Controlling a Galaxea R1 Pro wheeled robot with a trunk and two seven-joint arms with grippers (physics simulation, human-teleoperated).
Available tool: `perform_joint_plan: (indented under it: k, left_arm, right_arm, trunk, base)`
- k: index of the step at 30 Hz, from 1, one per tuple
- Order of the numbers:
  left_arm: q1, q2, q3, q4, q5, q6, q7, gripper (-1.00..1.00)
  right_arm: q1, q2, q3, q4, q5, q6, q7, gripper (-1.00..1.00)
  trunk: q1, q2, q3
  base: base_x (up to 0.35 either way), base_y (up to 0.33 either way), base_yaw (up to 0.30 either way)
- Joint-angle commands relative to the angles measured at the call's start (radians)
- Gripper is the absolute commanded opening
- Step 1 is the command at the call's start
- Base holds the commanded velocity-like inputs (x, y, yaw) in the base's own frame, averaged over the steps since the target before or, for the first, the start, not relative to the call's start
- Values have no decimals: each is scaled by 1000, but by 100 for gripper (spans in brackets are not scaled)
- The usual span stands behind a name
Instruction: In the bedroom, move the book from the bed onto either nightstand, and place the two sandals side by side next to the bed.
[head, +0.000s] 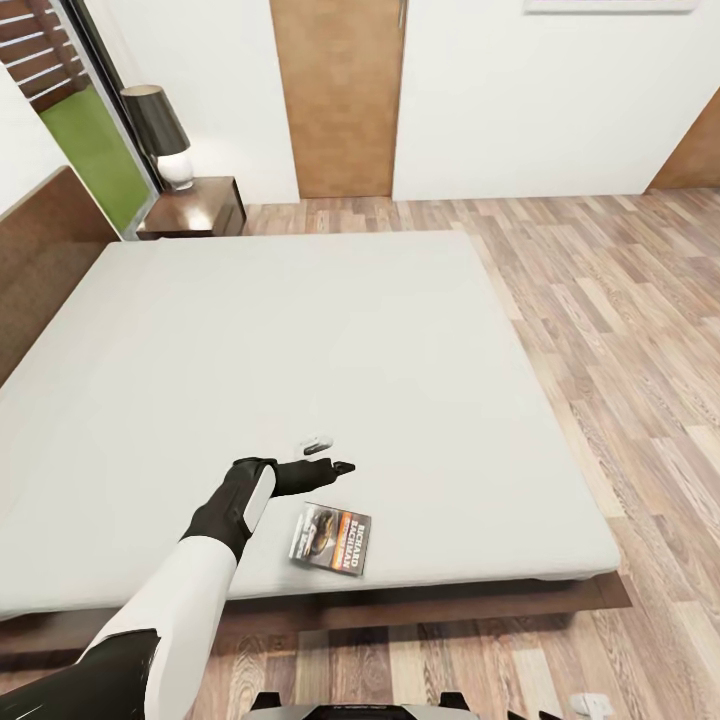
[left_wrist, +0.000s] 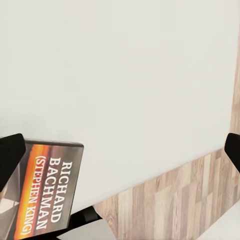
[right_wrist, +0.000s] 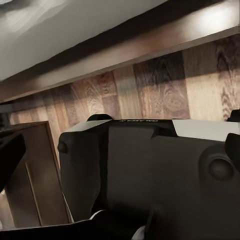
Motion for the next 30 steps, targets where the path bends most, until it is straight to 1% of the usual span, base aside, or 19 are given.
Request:
perform_joint_plan:
  k: [1, 2, 30]
  left_arm:
    - [-1, -1, 6, -1, 6, 9, 0, 100]
    - [-1, -1, 6, -1, 6, 9, 0, 100]
    - [-1, -1, 7, -1, 7, 9, -1, 100]
  right_arm:
    - [0, 0, -1, 1, -3, 1, 9, 100]
    - [0, -1, -1, 1, -3, 0, 14, 100]
    - [0, -1, -1, 3, -2, -4, 21, 100]
  trunk:
    - [0, -1, -1]
    - [0, -1, -1]
    - [108, -197, -89]
  base:
    - [0, 0, 0]
    - [0, 0, 0]
    - [0, 0, 0]
